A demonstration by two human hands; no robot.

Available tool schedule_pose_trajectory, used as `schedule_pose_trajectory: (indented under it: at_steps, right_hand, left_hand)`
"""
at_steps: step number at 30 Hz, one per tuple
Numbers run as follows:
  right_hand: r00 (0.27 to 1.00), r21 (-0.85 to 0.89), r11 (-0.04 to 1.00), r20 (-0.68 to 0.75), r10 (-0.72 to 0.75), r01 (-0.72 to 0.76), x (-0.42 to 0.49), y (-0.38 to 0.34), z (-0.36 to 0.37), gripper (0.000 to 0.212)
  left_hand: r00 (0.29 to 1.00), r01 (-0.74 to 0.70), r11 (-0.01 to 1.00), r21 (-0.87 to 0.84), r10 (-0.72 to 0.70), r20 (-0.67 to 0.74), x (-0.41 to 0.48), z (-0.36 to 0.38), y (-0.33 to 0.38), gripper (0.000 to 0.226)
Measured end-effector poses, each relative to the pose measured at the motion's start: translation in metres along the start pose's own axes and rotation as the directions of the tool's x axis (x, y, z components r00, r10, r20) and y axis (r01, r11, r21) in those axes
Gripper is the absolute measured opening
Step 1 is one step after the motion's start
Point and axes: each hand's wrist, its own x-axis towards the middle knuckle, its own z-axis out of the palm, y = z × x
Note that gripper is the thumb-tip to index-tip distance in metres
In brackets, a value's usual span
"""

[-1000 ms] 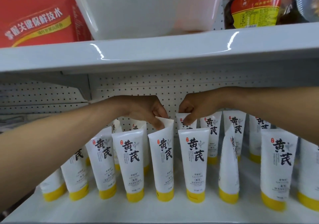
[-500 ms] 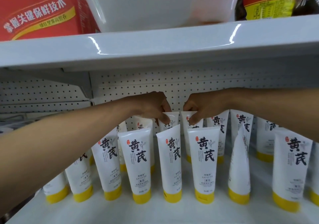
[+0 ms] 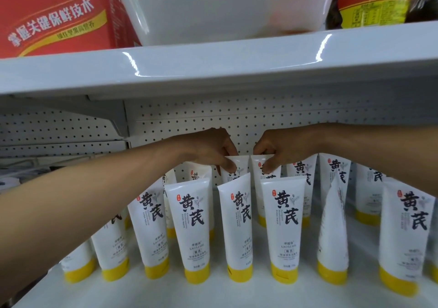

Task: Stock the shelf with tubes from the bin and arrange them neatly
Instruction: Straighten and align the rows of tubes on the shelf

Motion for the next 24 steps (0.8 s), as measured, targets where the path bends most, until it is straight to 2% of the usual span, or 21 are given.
schedule_pose_trajectory:
  at_steps: [3,7,13,16,20,22,24]
  right_hand:
    - [1.0,0.013,1.0,0.0,-0.007,0.007,-0.001,-0.001,0.001,0.01]
    - [1.0,0.004,1.0,-0.002,0.016,-0.016,-0.002,-0.003,0.001,0.016]
    - [0.999,-0.03,0.999,0.02,0.036,-0.036,-0.002,-0.005,0.0,0.01]
    - [0.999,-0.038,0.998,0.002,0.05,-0.049,-0.001,-0.005,-0.002,0.018]
    - [0.998,0.04,0.999,-0.059,0.033,-0.03,-0.004,-0.006,-0.006,0.027]
    - [0.996,0.016,1.0,-0.083,0.021,-0.02,-0.006,-0.007,-0.011,0.032]
    - [0.996,-0.007,1.0,-0.089,0.007,-0.008,-0.007,-0.009,-0.014,0.035]
  left_hand:
    - [1.0,-0.002,1.0,-0.005,0.002,0.009,-0.001,0.0,-0.001,0.027]
    - [1.0,0.001,1.0,-0.023,0.0,0.019,-0.003,0.0,0.0,0.024]
    - [0.999,-0.01,1.0,-0.019,0.011,0.048,-0.004,-0.001,0.0,0.016]
    - [0.998,-0.015,0.999,-0.046,0.018,0.063,-0.007,-0.006,0.0,0.018]
    - [0.999,-0.024,0.987,-0.158,0.016,-0.047,-0.023,-0.022,-0.004,0.023]
    - [0.999,-0.022,0.976,-0.216,0.012,-0.049,-0.038,-0.029,-0.008,0.026]
    - [0.999,0.0,0.981,-0.193,-0.011,-0.051,-0.053,-0.034,-0.012,0.024]
